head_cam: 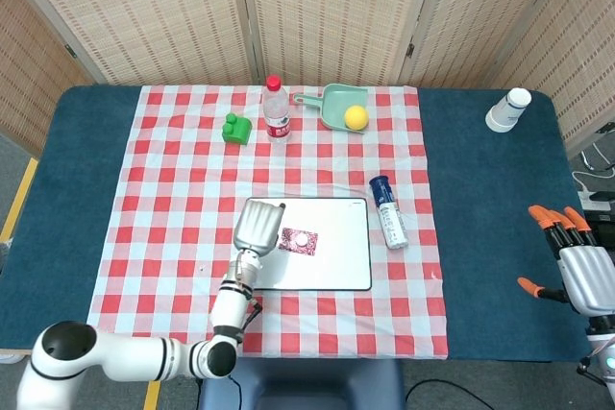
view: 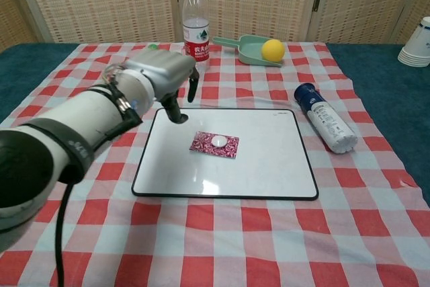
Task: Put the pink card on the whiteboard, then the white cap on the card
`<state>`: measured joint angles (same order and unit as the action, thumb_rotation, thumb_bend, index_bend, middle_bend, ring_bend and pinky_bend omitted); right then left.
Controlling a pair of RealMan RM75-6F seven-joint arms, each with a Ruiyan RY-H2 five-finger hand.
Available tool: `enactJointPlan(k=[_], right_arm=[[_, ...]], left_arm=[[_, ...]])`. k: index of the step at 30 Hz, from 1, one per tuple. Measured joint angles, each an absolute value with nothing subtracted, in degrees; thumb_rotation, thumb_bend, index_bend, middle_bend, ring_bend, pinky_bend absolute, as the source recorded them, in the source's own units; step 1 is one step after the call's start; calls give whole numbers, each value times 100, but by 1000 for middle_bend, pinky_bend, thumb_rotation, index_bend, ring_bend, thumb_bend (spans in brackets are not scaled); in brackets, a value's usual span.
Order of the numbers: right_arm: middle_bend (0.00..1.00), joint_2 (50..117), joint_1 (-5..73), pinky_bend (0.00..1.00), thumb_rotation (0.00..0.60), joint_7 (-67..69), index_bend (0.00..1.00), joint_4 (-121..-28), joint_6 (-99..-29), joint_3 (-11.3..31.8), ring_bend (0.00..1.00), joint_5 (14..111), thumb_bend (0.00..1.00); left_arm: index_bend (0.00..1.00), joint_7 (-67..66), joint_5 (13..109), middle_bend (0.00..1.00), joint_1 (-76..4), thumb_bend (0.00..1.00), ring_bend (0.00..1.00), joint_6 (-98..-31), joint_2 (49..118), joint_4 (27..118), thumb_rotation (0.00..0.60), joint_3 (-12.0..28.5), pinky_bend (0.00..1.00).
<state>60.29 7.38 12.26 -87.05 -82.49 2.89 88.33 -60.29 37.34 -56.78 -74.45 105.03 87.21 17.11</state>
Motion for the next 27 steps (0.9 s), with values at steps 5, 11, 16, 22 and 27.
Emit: enactJointPlan(k=[5,11,16,22,27], right_arm=[[99,6052,750,0,600,1132,0,-8741,-8236,250,0,8912,0],[99,6099,788,0,600,946,0,-8788,-8148,213,0,8939,0],[99,6148,824,0,600,836,0,-8782,-8052,229,0,8850,0],[99,6207,862,0,600,665,0,-8797,-7963,234,0,8799,0],[99,6237,862,0,600,527,0,-8835,-7955,232,0,8766,0]], left_arm=[[469,-5273,4209,782,-5012,256,824,-7777,9707,9229,600,1376,914],[272,-2635,5655,352,-4038,242,379,-8361,9296,8735,600,808,452],[123,-178,6966,141,-3023,223,96,-9114,9131,7486,600,291,145],[4,1415,7858,6,-2064,199,0,-9448,9007,5665,600,-254,50],[0,2030,8032,0,-1567,196,0,-9116,8952,4860,600,-415,16]])
